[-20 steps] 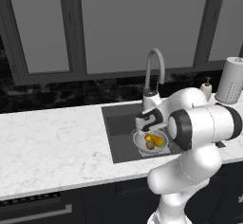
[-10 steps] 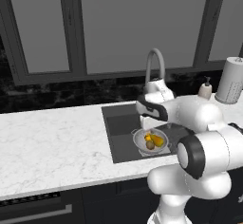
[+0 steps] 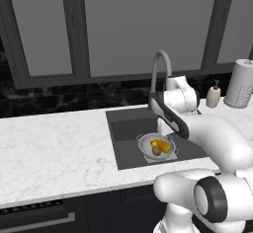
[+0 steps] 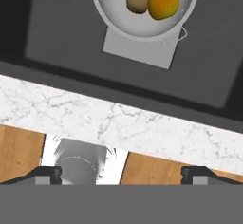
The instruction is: Put the colander in the sink, put the kiwi, pear, tangerine in the colander, and turn on the sink faucet and pour water over the colander.
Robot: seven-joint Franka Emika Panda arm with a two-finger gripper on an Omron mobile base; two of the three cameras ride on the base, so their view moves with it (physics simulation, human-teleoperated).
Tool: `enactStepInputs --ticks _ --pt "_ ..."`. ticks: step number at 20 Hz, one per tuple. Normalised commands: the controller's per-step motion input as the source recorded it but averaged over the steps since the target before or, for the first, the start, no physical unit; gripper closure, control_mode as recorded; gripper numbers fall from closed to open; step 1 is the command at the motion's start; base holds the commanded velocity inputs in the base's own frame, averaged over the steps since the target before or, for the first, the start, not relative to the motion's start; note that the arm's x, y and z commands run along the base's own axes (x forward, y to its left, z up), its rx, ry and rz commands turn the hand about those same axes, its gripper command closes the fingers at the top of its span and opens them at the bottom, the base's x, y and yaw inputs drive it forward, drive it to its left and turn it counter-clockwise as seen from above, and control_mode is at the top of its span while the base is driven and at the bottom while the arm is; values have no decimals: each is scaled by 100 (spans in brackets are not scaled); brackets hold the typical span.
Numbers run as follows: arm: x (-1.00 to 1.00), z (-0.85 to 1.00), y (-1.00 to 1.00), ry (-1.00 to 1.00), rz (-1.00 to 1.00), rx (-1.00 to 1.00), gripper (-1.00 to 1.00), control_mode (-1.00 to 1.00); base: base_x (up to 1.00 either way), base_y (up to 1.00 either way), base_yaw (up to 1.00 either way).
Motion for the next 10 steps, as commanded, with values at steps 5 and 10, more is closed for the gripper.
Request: enactStepInputs --ticks 5,10 --pt "-52 26 -39 -2 16 7 -100 -100 0 0 0" --pt "-24 24 -50 -2 19 17 -100 -100 0 0 0"
